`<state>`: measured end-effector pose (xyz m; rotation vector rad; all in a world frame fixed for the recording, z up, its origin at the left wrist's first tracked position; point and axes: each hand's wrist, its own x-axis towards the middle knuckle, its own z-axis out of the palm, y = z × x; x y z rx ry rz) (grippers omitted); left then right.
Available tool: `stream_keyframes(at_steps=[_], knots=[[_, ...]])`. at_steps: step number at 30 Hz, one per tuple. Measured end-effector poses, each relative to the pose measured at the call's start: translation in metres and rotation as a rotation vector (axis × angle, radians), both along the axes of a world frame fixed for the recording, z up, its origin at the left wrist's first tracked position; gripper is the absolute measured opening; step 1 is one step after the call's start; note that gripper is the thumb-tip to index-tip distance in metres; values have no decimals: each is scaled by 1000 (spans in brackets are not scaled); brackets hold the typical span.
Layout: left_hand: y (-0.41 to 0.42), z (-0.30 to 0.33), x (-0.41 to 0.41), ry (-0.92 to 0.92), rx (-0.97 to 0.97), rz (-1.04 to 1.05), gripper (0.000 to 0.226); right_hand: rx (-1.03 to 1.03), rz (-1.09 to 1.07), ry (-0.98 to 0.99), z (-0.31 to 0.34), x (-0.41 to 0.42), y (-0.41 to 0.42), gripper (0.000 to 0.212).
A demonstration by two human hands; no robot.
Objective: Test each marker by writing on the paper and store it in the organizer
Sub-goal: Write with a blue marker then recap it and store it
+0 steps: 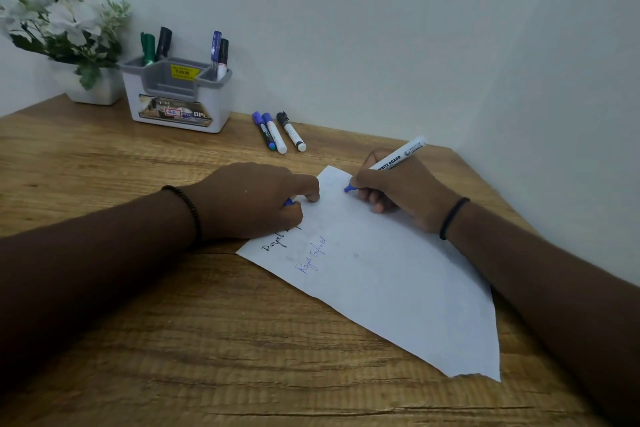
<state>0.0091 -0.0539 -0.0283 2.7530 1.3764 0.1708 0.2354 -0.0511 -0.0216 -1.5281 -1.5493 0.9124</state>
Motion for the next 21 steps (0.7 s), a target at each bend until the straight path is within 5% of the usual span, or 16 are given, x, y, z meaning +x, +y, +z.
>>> stream_keyframes(at_steps=[21], knots=[[-1,2,2,17,-21,9,31,-9,-44,69,-1,-2,4,19]])
